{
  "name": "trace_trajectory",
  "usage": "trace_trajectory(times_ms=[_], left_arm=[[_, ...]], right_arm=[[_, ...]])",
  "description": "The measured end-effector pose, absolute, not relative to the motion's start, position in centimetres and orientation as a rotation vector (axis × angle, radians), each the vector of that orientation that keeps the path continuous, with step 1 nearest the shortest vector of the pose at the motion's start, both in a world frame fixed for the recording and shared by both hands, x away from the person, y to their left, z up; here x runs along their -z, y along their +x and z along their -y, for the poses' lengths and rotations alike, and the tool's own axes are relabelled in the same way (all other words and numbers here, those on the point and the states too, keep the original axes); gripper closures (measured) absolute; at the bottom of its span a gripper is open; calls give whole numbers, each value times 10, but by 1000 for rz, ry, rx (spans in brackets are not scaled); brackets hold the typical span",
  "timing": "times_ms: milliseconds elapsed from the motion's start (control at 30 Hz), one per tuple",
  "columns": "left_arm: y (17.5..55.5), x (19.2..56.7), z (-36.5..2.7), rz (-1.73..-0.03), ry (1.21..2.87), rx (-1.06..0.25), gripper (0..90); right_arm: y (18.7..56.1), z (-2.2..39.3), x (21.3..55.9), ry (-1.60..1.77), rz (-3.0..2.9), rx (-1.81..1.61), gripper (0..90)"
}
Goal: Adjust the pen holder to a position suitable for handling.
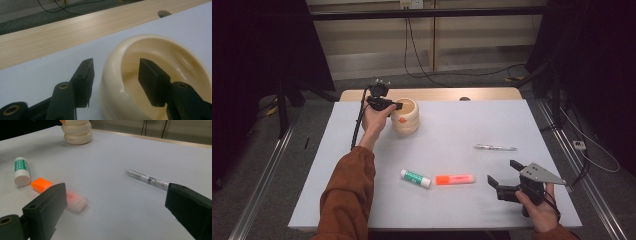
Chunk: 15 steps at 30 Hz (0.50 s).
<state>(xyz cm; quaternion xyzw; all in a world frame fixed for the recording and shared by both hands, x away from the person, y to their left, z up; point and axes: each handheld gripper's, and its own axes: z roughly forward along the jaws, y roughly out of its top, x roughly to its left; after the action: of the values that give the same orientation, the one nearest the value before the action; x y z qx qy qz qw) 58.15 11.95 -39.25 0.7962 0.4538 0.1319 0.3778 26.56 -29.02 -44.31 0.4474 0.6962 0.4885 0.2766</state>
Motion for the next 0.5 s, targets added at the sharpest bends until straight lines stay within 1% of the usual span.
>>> trace_trajectory(times_ms=[100, 133, 233, 267, 300, 333, 367, 500], left_arm=[[585, 394, -119, -1168, 2043, -326, 517], [586, 393, -119, -1169, 2050, -333, 567], [586, 390, -119, -1183, 2026, -347, 587], [587, 390, -118, -1179, 2037, -349, 611], [587, 390, -117, -1180, 2049, -356, 611], [588, 390, -116, -1176, 2054, -357, 630], [588, 390, -116, -1178, 2050, -352, 669], [593, 393, -116, -1193, 2081, -332, 684]], right_arm=[[265, 290, 443, 1199, -1872, -1311, 35], [266, 290, 443, 1198, -1874, -1313, 35], [266, 290, 443, 1200, -1874, -1313, 35], [265, 290, 443, 1199, -1875, -1309, 35], [265, 290, 443, 1199, -1875, -1309, 35], [265, 290, 443, 1198, -1874, -1306, 35], [266, 290, 443, 1201, -1874, -1308, 35], [265, 290, 443, 1198, -1876, -1309, 35]])
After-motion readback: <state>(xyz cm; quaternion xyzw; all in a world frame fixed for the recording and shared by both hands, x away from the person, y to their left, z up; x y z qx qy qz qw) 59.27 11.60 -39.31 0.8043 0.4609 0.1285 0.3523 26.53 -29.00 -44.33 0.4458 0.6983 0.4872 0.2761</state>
